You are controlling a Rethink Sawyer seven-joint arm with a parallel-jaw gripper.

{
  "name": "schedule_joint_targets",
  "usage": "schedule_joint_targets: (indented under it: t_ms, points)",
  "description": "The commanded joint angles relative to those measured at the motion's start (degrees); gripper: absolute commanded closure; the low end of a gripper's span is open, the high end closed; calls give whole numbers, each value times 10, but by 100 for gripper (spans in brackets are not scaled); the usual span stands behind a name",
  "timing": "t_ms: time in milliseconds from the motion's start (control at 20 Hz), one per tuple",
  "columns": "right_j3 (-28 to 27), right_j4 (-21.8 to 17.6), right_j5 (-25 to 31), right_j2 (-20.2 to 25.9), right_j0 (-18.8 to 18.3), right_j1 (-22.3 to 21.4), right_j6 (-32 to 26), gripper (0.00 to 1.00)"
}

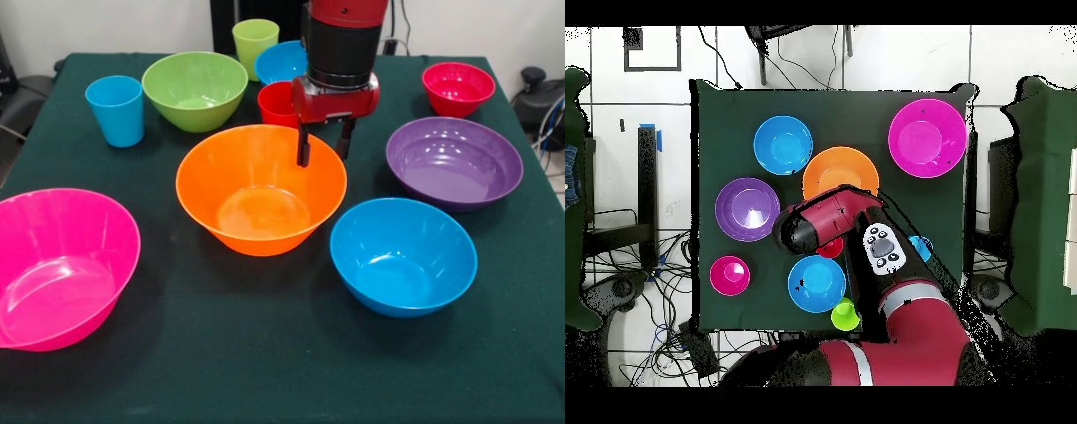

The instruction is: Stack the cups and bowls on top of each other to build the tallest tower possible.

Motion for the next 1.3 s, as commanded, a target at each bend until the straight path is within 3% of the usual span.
schedule_joint_targets:
  t_ms: [50,800,850,1300]
  points:
    - [-23,7,30,19,8,20,-12,0]
    - [-16,3,34,18,4,19,-20,0]
    - [-16,4,34,18,4,19,-20,100]
    - [-14,11,33,21,1,19,-15,100]
